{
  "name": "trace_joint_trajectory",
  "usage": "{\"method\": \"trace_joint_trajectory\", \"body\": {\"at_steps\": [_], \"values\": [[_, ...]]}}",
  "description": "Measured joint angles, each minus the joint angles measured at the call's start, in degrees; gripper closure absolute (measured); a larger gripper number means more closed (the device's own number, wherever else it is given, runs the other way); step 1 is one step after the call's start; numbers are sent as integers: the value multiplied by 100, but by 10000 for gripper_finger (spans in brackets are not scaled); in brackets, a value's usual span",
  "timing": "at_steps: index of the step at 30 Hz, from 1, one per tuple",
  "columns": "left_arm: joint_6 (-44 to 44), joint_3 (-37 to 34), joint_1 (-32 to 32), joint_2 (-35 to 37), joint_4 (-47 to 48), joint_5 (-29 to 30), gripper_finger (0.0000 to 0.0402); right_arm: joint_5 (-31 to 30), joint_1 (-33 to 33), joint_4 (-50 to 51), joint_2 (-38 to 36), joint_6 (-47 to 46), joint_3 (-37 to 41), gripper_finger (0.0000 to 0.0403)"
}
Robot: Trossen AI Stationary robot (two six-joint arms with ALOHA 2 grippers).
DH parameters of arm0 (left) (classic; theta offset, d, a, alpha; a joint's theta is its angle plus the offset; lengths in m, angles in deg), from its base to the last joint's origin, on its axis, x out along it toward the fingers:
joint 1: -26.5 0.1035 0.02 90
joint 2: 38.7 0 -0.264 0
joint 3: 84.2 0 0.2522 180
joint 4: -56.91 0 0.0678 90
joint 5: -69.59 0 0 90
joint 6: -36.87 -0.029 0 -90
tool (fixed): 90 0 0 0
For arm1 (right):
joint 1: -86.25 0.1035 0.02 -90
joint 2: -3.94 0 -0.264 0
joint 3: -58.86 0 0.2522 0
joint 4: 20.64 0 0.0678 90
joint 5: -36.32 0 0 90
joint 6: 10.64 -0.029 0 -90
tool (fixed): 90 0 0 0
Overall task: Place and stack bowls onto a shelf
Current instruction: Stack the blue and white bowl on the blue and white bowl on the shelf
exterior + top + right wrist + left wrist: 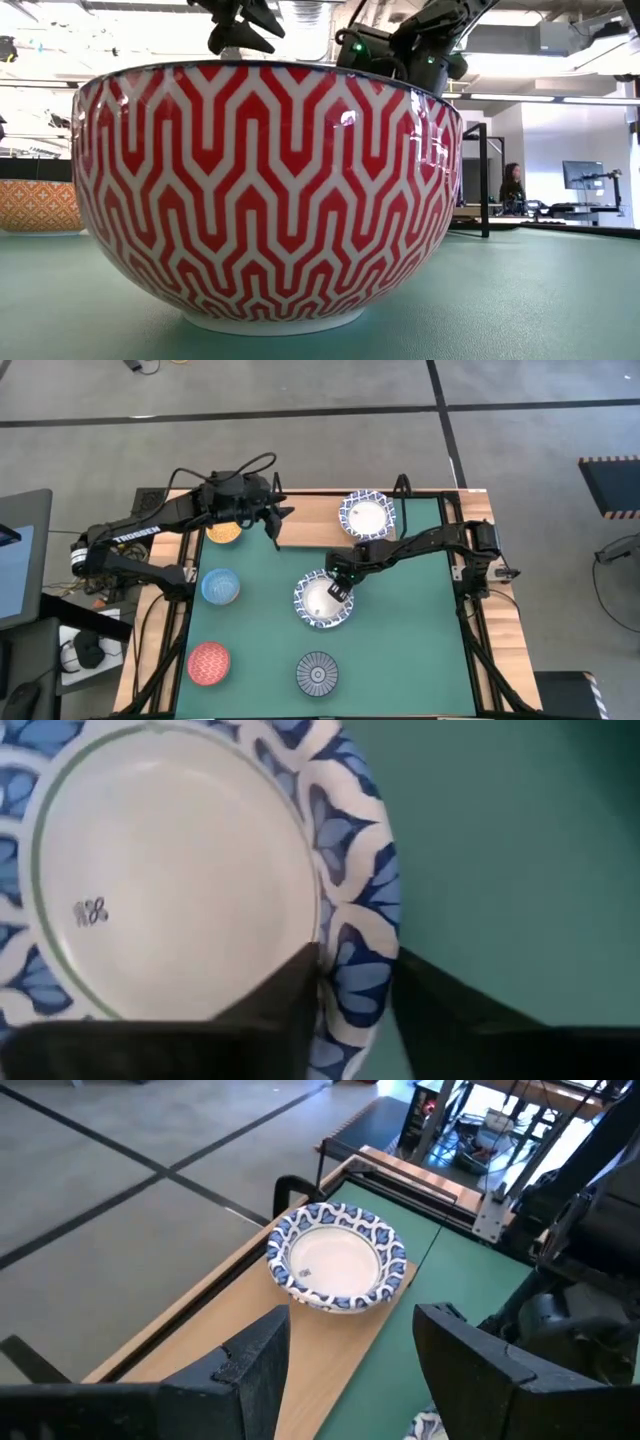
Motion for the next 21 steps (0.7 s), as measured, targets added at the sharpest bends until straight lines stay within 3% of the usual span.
{"method": "trace_joint_trajectory", "body": {"at_steps": [4,5,13,21], "values": [[0,0,0,0,-8,10,205,9,0,69,-296,526,-9,372],[-17,0,0,0,-12,14,205,4,3,79,-412,670,-9,382],[-44,0,0,-2,-59,17,205,-467,-408,425,-1735,1172,-130,377],[73,0,0,-2,-57,160,205,-1681,-1714,642,-2897,1991,-273,379]]}}
